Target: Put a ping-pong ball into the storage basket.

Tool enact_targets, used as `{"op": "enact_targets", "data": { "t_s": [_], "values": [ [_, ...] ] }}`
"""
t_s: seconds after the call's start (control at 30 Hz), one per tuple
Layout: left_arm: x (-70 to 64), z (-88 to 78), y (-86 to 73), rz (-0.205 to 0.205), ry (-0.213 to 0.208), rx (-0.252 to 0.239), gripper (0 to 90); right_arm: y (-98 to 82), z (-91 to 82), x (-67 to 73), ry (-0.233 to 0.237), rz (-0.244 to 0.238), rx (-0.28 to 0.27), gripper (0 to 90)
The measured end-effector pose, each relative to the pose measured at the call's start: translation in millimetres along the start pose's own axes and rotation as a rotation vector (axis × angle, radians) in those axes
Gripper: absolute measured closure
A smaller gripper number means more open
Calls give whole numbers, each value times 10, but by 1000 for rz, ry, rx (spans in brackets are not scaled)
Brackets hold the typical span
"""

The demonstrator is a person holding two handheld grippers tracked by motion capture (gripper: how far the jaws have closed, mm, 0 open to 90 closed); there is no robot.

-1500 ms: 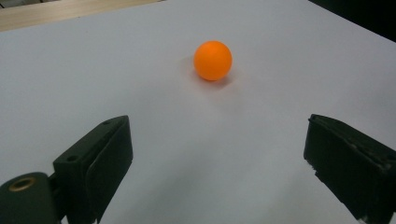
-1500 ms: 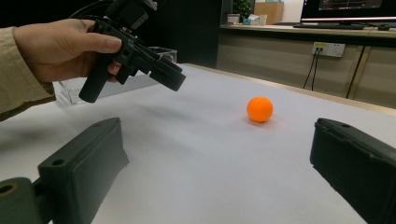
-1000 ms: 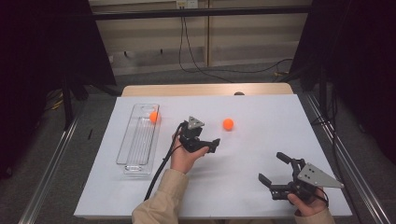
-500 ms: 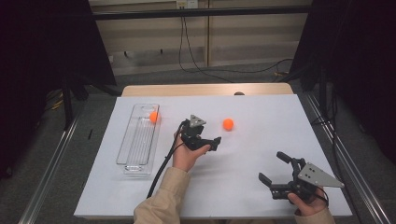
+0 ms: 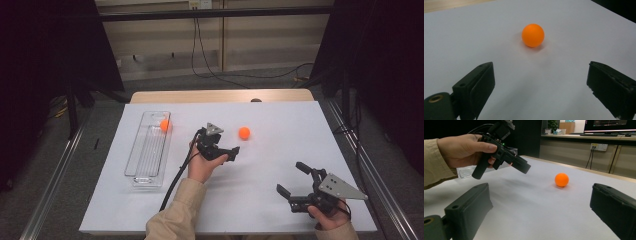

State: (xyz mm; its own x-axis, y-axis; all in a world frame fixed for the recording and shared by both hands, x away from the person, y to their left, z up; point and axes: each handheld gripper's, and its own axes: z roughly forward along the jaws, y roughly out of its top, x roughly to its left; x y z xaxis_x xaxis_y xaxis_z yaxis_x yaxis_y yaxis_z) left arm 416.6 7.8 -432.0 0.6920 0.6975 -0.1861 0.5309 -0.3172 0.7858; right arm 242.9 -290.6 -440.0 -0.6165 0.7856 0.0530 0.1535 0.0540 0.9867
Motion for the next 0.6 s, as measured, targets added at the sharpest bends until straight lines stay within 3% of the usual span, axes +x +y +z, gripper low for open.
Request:
{"op": "enact_targets", "data": {
  "t_s": [0.27,0.6],
  "values": [
    [-2,60,-2,16,9,14,81,-1,8,2,4,1,4,26],
    [-34,127,40,4,3,6,82,-5,4,-10,3,10,5,26]
  ]
}}
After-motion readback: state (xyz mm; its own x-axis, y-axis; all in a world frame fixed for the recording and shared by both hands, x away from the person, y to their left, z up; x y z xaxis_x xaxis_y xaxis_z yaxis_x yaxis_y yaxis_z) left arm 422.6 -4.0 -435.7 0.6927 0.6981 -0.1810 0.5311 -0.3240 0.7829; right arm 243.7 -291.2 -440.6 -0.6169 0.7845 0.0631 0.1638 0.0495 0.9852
